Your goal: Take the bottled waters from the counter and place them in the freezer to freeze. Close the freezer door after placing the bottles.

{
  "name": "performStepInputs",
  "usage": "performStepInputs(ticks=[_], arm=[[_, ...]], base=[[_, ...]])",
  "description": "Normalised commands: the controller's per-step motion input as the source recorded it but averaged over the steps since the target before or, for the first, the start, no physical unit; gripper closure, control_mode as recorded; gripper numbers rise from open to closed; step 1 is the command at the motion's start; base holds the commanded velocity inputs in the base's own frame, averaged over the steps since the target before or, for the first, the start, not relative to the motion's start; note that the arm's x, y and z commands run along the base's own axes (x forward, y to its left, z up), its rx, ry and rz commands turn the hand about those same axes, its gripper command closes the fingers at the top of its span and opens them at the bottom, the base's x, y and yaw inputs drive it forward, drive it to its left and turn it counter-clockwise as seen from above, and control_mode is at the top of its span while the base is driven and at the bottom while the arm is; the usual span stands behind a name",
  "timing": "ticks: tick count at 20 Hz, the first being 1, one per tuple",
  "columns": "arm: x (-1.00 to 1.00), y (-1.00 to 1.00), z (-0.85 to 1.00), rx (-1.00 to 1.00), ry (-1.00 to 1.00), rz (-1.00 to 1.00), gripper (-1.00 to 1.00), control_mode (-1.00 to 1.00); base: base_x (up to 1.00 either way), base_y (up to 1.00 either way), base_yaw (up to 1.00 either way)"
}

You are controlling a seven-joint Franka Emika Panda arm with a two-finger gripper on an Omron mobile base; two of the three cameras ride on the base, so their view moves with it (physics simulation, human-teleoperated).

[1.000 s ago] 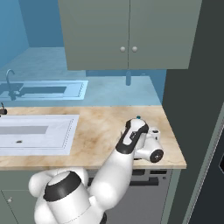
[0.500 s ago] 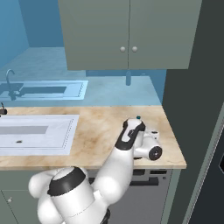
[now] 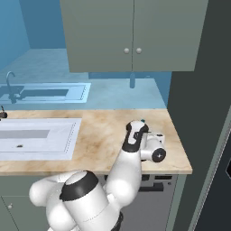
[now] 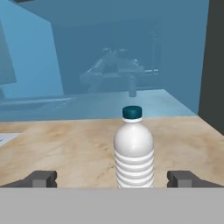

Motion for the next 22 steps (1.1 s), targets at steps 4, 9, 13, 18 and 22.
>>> performStepInputs(ticks=[4, 9, 13, 18, 22], arm=[[0.11, 0.00, 0.00, 0.00, 0.00, -0.04, -1.00, -1.00], [0.11, 0.00, 0.00, 0.00, 0.00, -0.04, -1.00, -1.00], [0.21, 0.00, -0.01, 0.00, 0.00, -0.06, -1.00, -1.00], [0.20, -0.04, -0.04, 0.00, 0.00, -0.03, -1.00, -1.00], [0.10, -0.04, -0.07, 0.00, 0.00, 0.00, -1.00, -1.00]], base=[[0.00, 0.00, 0.00], [0.00, 0.00, 0.00], [0.00, 0.00, 0.00], [0.00, 0.00, 0.00], [0.00, 0.00, 0.00]])
